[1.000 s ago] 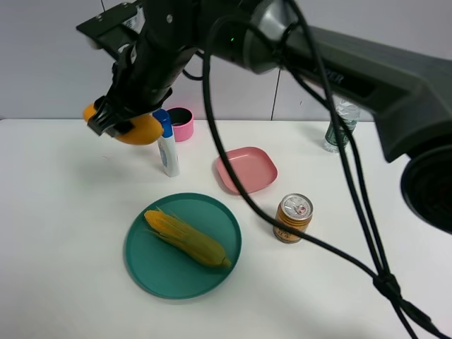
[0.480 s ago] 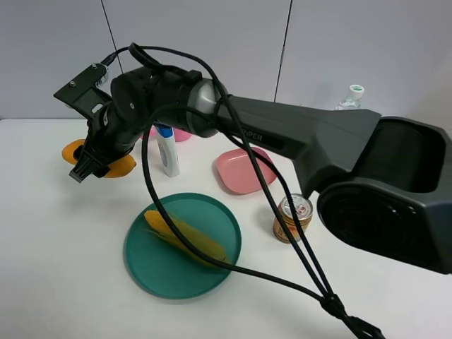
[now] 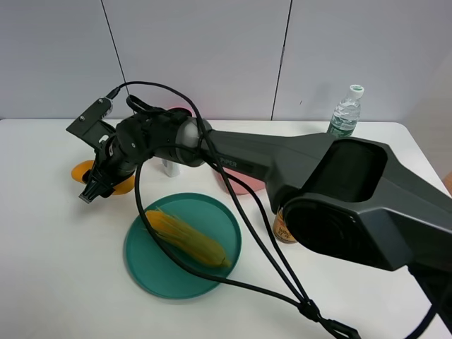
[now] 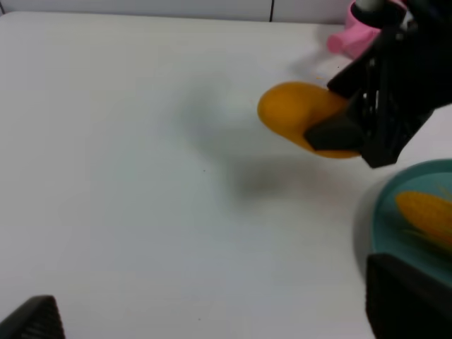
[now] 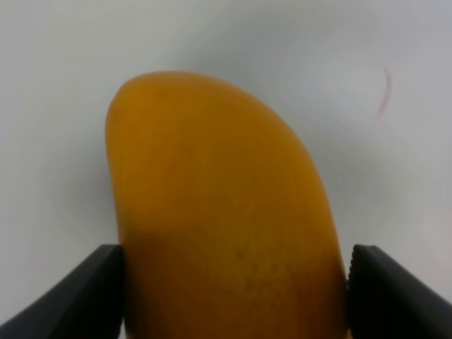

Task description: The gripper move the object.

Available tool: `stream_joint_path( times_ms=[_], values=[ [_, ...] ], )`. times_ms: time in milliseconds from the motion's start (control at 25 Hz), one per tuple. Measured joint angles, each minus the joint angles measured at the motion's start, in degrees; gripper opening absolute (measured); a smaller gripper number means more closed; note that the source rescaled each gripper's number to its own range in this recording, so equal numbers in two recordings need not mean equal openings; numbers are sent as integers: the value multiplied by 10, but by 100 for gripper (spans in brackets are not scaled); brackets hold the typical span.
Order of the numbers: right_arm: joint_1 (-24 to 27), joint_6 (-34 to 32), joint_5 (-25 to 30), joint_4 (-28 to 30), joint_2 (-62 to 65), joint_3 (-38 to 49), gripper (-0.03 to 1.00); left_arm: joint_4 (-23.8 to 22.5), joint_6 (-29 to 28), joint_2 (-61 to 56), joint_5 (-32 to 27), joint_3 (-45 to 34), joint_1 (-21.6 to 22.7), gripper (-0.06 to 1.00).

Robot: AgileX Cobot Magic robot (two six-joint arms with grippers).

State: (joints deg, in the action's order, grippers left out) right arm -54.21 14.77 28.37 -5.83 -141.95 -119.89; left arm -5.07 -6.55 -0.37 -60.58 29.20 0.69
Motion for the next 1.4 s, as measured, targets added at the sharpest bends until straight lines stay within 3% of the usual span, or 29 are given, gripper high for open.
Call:
stream_joint_path(
  times_ms=[960, 1000, 1200, 1280, 1400],
  values=[
    [0, 0, -25, -1, -45, 0, 2, 0, 0, 0, 0, 0, 0, 100],
    [0, 0, -26, -1, -45, 0, 7, 0, 0, 0, 0, 0, 0, 100],
    [0, -15, -26, -1, -44, 0, 62, 0, 0, 0, 0, 0, 0, 100],
    [0, -25, -24, -1, -38, 0, 71, 0, 0, 0, 0, 0, 0, 100],
    [0, -30, -16, 0, -3, 0, 75, 0, 0, 0, 0, 0, 0, 100]
  ],
)
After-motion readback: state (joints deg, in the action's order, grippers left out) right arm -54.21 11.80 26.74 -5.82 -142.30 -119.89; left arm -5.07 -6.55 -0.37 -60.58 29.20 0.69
